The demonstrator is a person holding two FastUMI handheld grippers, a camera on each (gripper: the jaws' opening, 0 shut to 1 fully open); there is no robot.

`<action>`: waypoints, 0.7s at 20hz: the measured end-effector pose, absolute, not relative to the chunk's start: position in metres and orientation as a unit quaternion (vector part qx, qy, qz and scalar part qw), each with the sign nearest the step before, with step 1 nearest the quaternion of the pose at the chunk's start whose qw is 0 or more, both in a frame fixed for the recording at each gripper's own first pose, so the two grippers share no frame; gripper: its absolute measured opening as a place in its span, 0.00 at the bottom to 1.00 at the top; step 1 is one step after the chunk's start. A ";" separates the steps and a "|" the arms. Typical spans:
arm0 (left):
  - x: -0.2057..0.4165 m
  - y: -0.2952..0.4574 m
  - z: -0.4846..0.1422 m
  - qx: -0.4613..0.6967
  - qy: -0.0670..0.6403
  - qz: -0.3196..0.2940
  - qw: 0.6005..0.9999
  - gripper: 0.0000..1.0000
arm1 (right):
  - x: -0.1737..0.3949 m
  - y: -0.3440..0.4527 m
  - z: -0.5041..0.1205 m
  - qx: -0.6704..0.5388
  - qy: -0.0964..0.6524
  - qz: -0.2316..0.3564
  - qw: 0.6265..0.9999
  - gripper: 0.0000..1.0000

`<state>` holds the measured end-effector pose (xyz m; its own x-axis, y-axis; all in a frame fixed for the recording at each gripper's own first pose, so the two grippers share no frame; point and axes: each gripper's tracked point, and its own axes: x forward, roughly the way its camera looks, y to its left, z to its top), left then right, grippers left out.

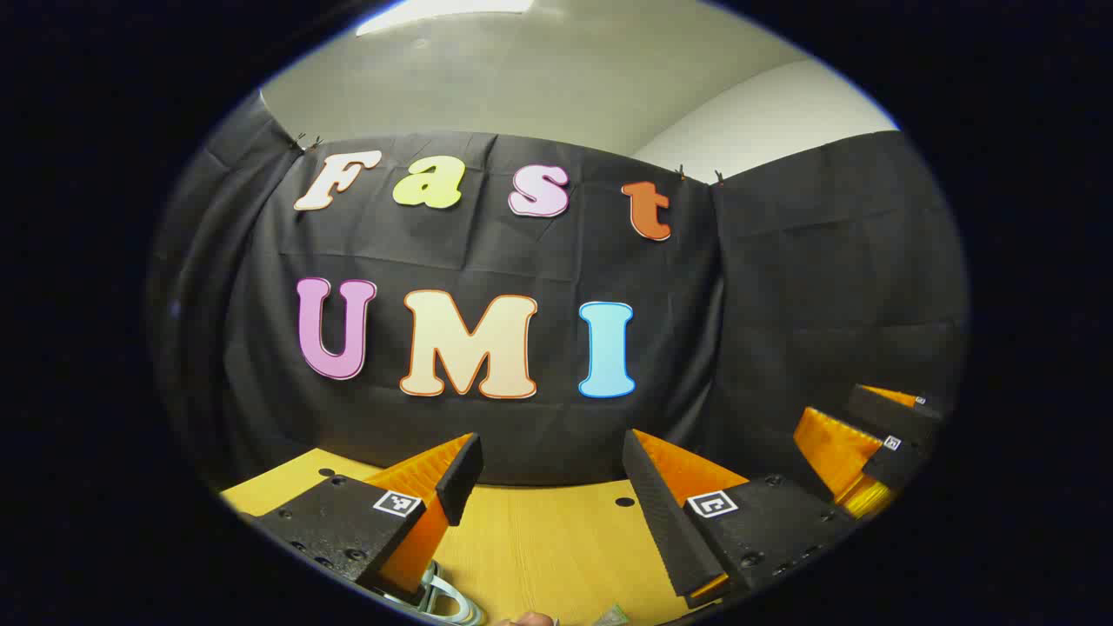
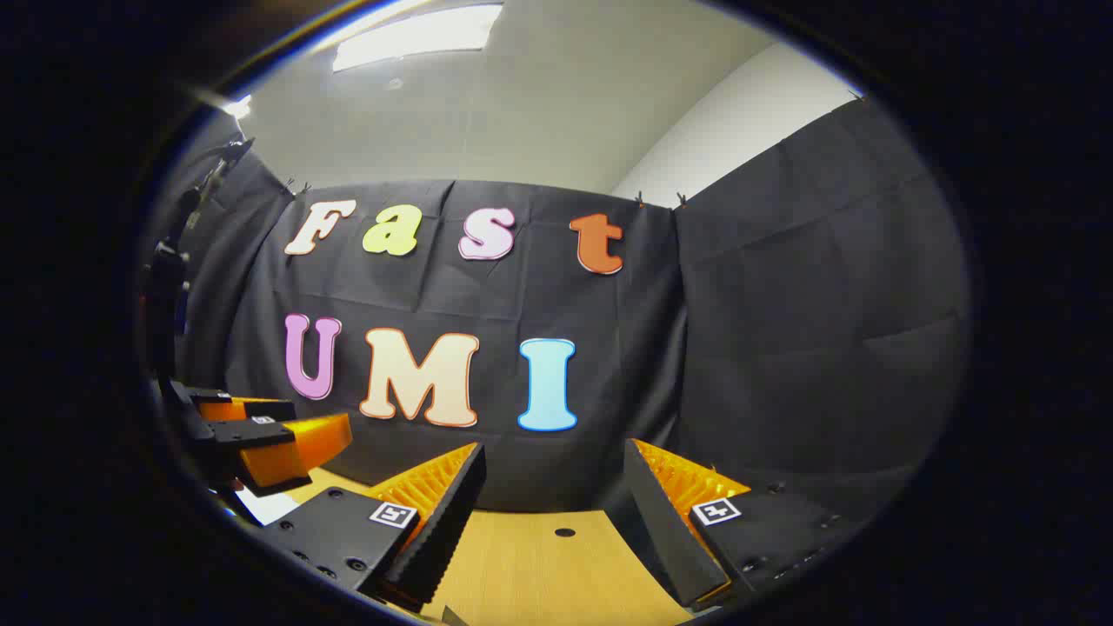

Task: First open the suitcase, pack the skin care products into it, and then close the suitcase.

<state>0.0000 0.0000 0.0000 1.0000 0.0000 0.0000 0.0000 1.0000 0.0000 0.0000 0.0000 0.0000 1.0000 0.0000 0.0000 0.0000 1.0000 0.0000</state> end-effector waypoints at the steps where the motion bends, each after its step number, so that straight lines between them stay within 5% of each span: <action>1: -0.002 -0.003 0.001 0.002 -0.002 -0.003 1.000 0.95 | 0.000 0.000 0.000 0.000 0.000 0.000 1.000 1.00; 14: -0.024 0.008 0.001 0.038 -0.022 0.018 0.999 0.94 | -0.011 -0.017 -0.001 -0.008 -0.018 0.012 1.000 0.98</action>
